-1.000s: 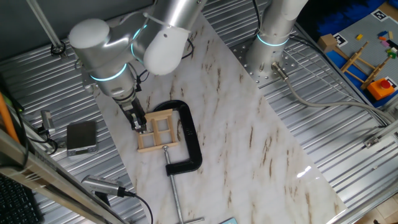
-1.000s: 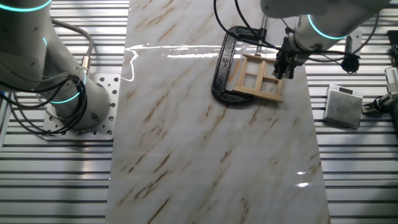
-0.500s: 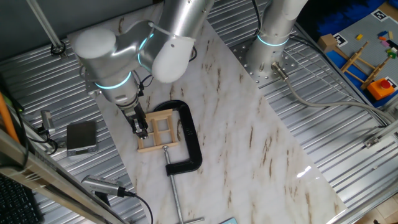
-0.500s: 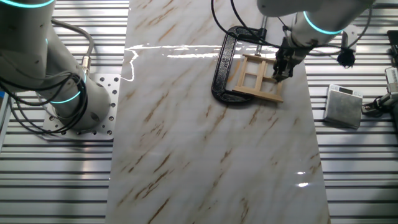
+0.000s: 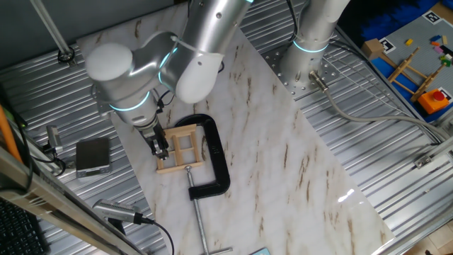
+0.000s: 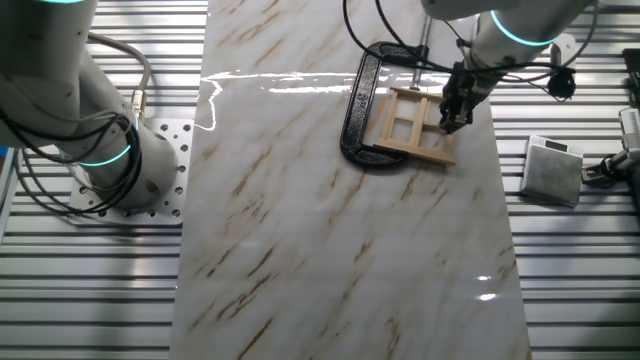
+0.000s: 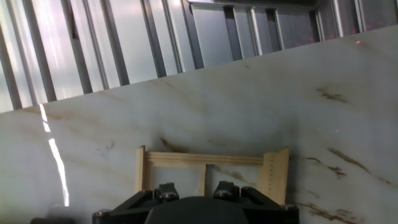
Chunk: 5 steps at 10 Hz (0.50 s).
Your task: Close a sliding window
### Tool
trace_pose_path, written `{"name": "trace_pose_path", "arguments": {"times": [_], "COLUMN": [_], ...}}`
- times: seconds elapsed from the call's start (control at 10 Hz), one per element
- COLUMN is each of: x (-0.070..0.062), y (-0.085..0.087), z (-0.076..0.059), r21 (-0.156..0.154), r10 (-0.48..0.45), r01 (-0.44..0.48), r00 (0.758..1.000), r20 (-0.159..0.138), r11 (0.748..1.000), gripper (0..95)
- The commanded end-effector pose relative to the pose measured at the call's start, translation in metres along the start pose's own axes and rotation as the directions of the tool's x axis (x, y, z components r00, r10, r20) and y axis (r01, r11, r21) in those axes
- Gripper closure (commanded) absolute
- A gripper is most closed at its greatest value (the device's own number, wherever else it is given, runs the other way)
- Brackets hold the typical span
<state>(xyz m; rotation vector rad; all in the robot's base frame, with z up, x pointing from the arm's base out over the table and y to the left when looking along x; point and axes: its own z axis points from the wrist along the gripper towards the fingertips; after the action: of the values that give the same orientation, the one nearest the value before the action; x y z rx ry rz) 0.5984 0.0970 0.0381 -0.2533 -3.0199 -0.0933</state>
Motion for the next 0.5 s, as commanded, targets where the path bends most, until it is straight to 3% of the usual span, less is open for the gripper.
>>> {"name": "trace_pose_path", "arguments": {"times": [0.1,0.2,0.5], "x": [0.0015,0.0019,0.0024], "y": [-0.0002,-0.0002,0.0027], "z": [-0.0002,0.0000,0.0001], "r21": [-0.007,-0.011,-0.052], "r10": [0.000,0.000,0.013], "r01": [0.000,0.000,-0.014], "r00": [1.000,1.000,1.000], "r20": [-0.005,-0.007,-0.006], "r11": [1.000,1.000,0.999], "gripper": [57.0,38.0,38.0]}}
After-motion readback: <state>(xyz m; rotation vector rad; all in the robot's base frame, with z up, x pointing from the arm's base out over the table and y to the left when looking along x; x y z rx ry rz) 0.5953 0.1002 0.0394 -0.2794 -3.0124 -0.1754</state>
